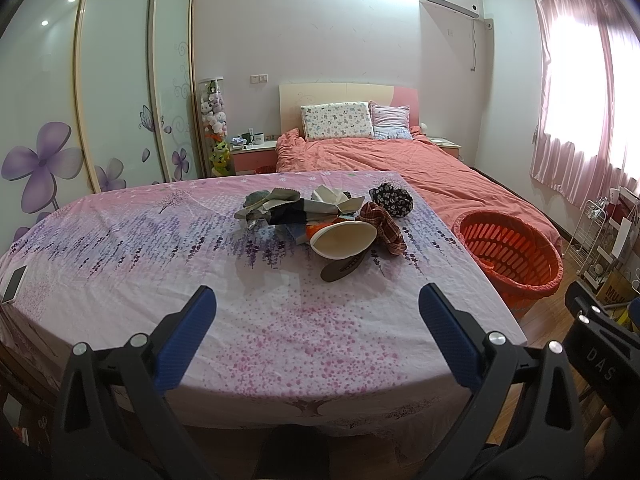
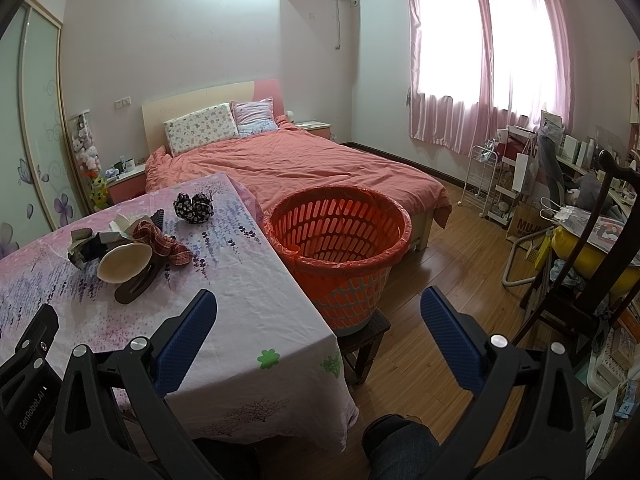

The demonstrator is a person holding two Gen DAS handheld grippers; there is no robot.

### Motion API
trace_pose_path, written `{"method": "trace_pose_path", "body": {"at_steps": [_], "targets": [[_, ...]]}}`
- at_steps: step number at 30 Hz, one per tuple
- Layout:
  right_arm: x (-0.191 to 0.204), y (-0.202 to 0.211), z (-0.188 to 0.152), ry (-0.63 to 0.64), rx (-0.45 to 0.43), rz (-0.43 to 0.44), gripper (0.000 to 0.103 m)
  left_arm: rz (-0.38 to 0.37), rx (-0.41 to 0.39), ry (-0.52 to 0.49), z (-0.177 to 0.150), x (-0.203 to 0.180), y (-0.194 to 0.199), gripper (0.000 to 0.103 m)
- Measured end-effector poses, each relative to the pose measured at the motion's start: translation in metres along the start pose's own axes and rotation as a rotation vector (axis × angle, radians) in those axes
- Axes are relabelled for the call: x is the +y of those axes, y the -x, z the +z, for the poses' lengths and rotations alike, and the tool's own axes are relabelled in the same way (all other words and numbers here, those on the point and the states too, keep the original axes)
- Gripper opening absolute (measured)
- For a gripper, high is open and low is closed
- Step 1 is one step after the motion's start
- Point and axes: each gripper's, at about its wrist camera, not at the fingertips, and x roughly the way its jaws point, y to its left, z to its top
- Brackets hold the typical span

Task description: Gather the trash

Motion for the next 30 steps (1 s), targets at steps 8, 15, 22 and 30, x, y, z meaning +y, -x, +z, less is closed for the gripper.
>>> {"method": "trace_pose_path", "body": {"at_steps": [8, 15, 22, 30], "targets": [[0.0, 0.0, 0.0, 0.0, 0.0, 0.0, 0.101, 0.0, -0.001, -0.001, 0.001, -0.002, 0.001, 0.099], [-0.001, 0.0, 0.0, 0.0, 0.001, 0.0, 0.101, 0.0, -0.001, 0.0, 0.001, -0.003, 0.002, 0.099], [-0.001, -0.001, 0.0, -0.001, 0.001, -0.002, 0.101, -0.001, 0.0, 0.006, 0.002, -0.003, 0.003, 0.099], [-0.002, -0.006, 0.004, 0.005, 0.001, 0.006, 0.101, 0.035, 0.005, 0.067, 0.008, 0.016, -0.021, 0.099]]}}
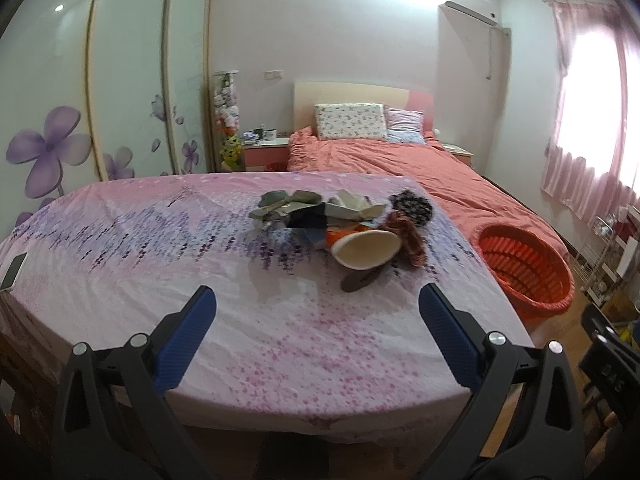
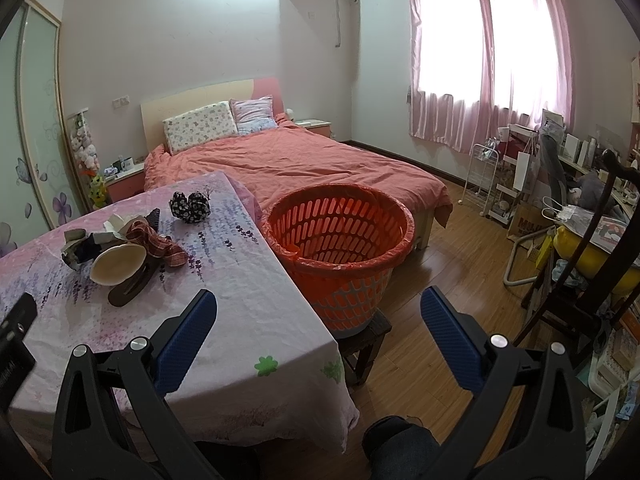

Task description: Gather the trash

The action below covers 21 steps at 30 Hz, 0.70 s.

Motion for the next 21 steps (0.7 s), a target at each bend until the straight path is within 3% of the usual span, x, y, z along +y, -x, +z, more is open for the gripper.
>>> {"method": "trace_pose_path", "body": {"at_steps": [7, 12, 21], "targets": [[0.01, -0.025, -0.002, 0.034, 0.025, 0.049, 0.101, 0.026, 0.045, 0.034, 0.008, 0.028, -0.036, 0.099], [0.02, -0.042, -0.005, 0.059, 0.07, 0.088, 0.101, 0.002, 0.038, 0.017, 0.016, 0.031, -0.063, 0.099], [0.037, -0.081, 0.007, 0.06, 0.14, 0.275, 0.078, -0.124, 0.083, -0.043, 0.031, 0.005, -0.125, 0.082]]}}
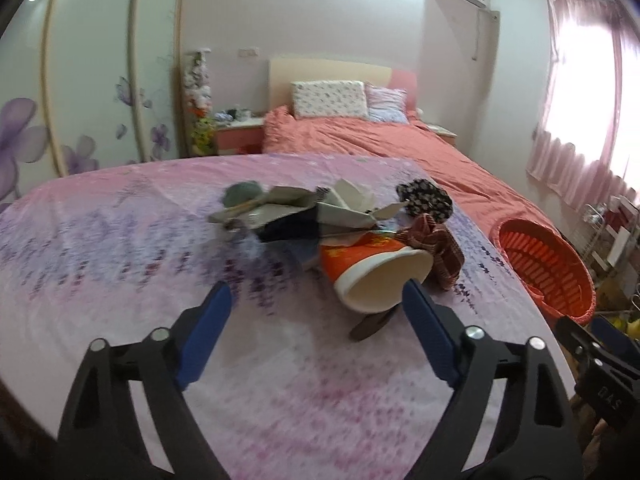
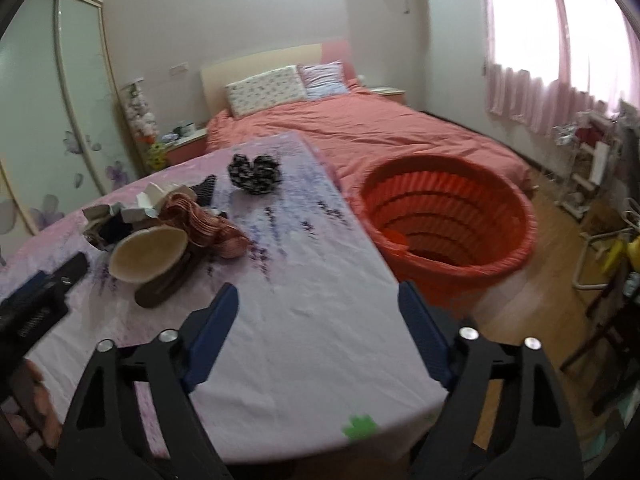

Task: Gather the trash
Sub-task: 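Grasp the orange-and-white paper cup with the left tool while the right tool grasps the brown striped cloth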

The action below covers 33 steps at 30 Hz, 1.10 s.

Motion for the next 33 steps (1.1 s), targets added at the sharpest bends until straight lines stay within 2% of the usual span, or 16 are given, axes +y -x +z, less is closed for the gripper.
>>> {"method": "trace_pose_path", "body": {"at_steps": [6, 9, 11, 14, 21, 27, 29, 33], "targets": [[0.003, -0.009, 0.006, 0.002, 0.013, -0.001, 0.079, -0.021, 0.053, -0.047, 0.006, -0.016, -0.045, 0.064], [0.01, -0.021, 0.007, 0.019, 0.024, 0.003, 0.079, -0.031, 0.07, -0.044, 0.008, -0.014, -0.06, 0.049], [0.016, -0.028, 0.009, 0.031, 0.035, 0.025, 0.079, -0.055, 0.076, -0.032, 0.01, -0.008, -0.068, 0.029], [0.024, -0.042, 0.011, 0.052, 0.048, 0.059, 0.077, -0.042, 0.076, -0.025, 0.011, 0.001, -0.07, 0.012], [0.054, -0.066, 0.015, 0.09, 0.084, 0.163, 0.071, -0.006, 0.078, 0.003, 0.007, 0.032, -0.066, 0.011], [0.082, -0.093, 0.023, 0.124, 0.124, 0.22, 0.066, -0.017, 0.111, 0.015, 0.005, 0.041, -0.073, 0.011], [0.088, -0.1, 0.026, 0.133, 0.132, 0.23, 0.06, -0.022, 0.114, 0.013, 0.006, 0.041, -0.075, 0.011], [0.089, -0.108, 0.028, 0.133, 0.157, 0.253, 0.033, -0.042, 0.114, 0.003, 0.009, 0.039, -0.079, 0.011]]}}
